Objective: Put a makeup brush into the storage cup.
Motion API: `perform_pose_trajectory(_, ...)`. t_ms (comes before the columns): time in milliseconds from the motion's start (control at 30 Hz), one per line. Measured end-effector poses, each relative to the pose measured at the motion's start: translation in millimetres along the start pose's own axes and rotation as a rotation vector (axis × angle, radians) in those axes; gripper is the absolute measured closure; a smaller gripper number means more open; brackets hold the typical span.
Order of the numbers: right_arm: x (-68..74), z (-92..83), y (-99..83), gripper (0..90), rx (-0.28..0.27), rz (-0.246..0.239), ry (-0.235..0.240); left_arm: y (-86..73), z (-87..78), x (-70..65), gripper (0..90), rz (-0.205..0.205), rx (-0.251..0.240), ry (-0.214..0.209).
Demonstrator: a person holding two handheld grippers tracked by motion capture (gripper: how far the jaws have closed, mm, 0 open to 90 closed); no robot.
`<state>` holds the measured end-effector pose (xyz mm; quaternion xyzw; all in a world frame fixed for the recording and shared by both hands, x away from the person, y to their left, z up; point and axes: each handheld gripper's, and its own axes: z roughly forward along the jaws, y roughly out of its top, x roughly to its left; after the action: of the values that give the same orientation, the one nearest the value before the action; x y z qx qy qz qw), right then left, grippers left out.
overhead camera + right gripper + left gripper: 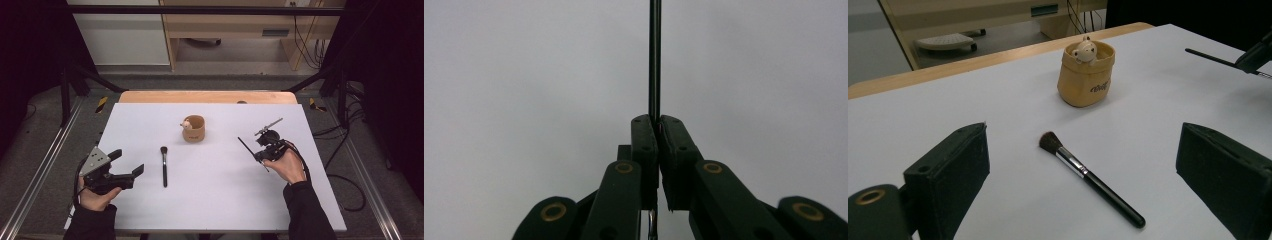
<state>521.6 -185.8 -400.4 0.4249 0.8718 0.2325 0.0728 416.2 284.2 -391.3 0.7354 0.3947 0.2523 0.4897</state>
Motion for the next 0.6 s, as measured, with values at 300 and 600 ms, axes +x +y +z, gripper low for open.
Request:
perform_pose_trajectory(300,16.7,-19.0,0.3,85.8,-0.07,-0.047,0.071,6.2,0.5,-7.1,6.3,0.037,0.005,-0.018)
perform_pose_trajectory(600,31.8,-31.2,-0.2,85.8,-0.106,-0.112,0.104,24.4,-3.0,-15.2,6.4,0.084,-0.013,-0.038)
